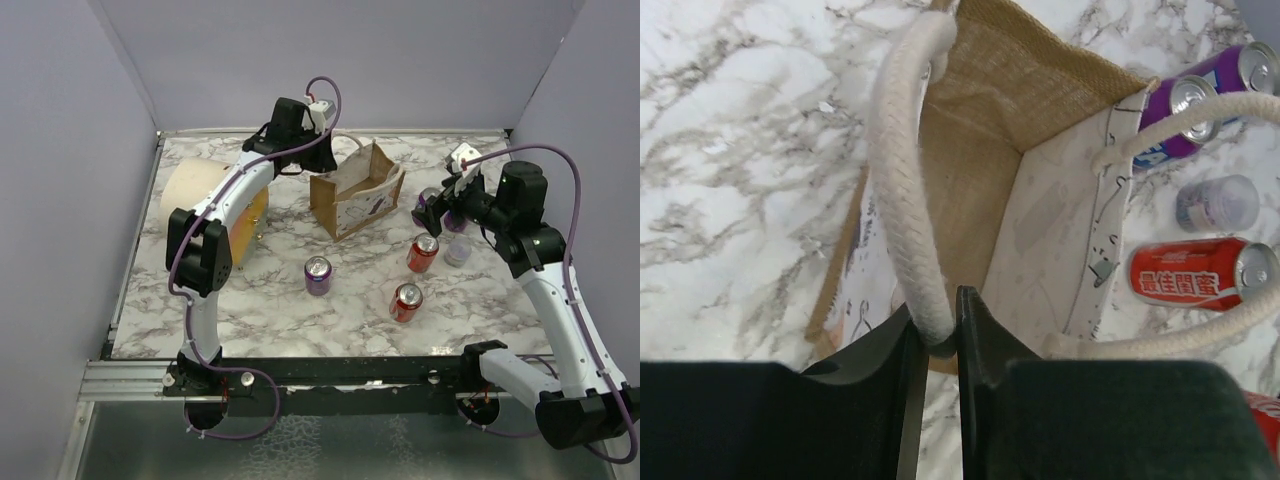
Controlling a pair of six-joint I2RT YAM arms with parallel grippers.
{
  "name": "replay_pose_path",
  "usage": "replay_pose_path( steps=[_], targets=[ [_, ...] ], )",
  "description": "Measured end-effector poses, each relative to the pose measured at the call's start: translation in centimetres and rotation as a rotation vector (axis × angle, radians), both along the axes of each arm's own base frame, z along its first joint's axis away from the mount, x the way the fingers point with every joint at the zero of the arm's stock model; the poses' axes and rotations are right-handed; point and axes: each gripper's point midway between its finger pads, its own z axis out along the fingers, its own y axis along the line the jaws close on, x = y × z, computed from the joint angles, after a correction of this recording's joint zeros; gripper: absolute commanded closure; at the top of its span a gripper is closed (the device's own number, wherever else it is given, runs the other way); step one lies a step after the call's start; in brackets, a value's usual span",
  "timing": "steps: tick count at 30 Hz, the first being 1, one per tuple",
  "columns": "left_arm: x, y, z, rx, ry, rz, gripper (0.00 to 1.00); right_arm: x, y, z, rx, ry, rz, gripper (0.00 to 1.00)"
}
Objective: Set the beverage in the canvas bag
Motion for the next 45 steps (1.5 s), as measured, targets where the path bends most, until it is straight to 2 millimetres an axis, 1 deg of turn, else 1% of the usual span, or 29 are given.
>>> replay_pose_path(
  steps=[3, 7, 8, 11, 15, 20, 24, 26, 27, 29, 31, 32, 34, 35, 36, 39, 42, 45],
  targets=[
    [-1.6, -0.5, -0.7, -0.023, 0.062, -0.008, 0.87, 0.4, 0.0, -0.6, -0.007, 0.016, 0.001, 0.01],
    [-4.2, -1.0, -0.7, -0.059, 0.130, -0.020, 0.86, 1.0, 0.1, -1.7, -0.014, 0.051, 0.003, 0.01],
    [-4.7, -1.0, -0.7, -0.064, 0.141, -0.022, 0.85, 1.2, 0.2, -2.0, -0.017, 0.062, 0.003, 0.01],
    [-6.8, -1.1, -0.5, -0.088, 0.172, -0.029, 0.76, 1.5, 0.2, -2.9, -0.030, 0.088, 0.008, 0.01],
    [-9.8, -1.4, -0.5, -0.105, 0.207, -0.056, 0.68, 1.7, 0.3, -3.8, -0.049, 0.128, 0.021, 0.01],
    [-13.7, -2.3, -1.5, -0.112, 0.263, -0.140, 0.60, 2.1, 0.3, -4.0, -0.066, 0.145, 0.029, 0.00],
    [-15.6, -2.5, -2.3, -0.102, 0.279, -0.189, 0.52, 2.2, 0.1, -4.0, -0.075, 0.155, 0.021, 0.01],
    [-16.0, -2.2, -1.9, -0.098, 0.260, -0.200, 0.47, 1.9, -0.1, -4.1, -0.082, 0.163, 0.012, 0.01],
    [-16.2, -2.0, -1.5, -0.097, 0.239, -0.208, 0.43, 1.9, -0.2, -4.1, -0.087, 0.163, 0.007, 0.01],
    [-16.4, -1.8, -0.5, -0.097, 0.198, -0.223, 0.34, 1.5, -0.6, -3.9, -0.099, 0.155, -0.002, 0.01],
    [-16.6, -1.5, 0.7, -0.098, 0.144, -0.239, 0.23, 0.8, -0.8, -3.7, -0.111, 0.135, -0.003, 0.01],
    [-16.7, -1.3, 1.4, -0.097, 0.111, -0.249, 0.19, 0.5, -1.0, -3.8, -0.117, 0.128, -0.002, 0.01],
    [-16.9, -1.0, 2.5, -0.090, 0.054, -0.264, 0.16, -0.4, -1.2, -4.2, -0.131, 0.115, 0.002, 0.01],
    [-16.9, -0.8, 3.0, -0.085, 0.028, -0.268, 0.16, -0.5, -1.3, -4.3, -0.139, 0.110, 0.005, 0.01],
    [-16.8, -0.6, 3.4, -0.078, 0.001, -0.271, 0.15, -1.3, -1.5, -5.0, -0.146, 0.121, 0.007, 0.01],
    [-16.6, -0.1, 4.1, -0.051, -0.063, -0.271, 0.15, -2.1, -1.7, -6.6, -0.165, 0.136, 0.013, 0.01],
    [-16.1, 0.5, 3.9, -0.009, -0.099, -0.257, 0.15, -2.5, -2.2, -9.2, -0.194, 0.173, 0.004, 0.01],
    [-15.6, 1.0, 3.6, 0.029, -0.123, -0.241, 0.15, -2.4, -2.9, -12.1, -0.228, 0.227, -0.020, 0.01]
  ],
)
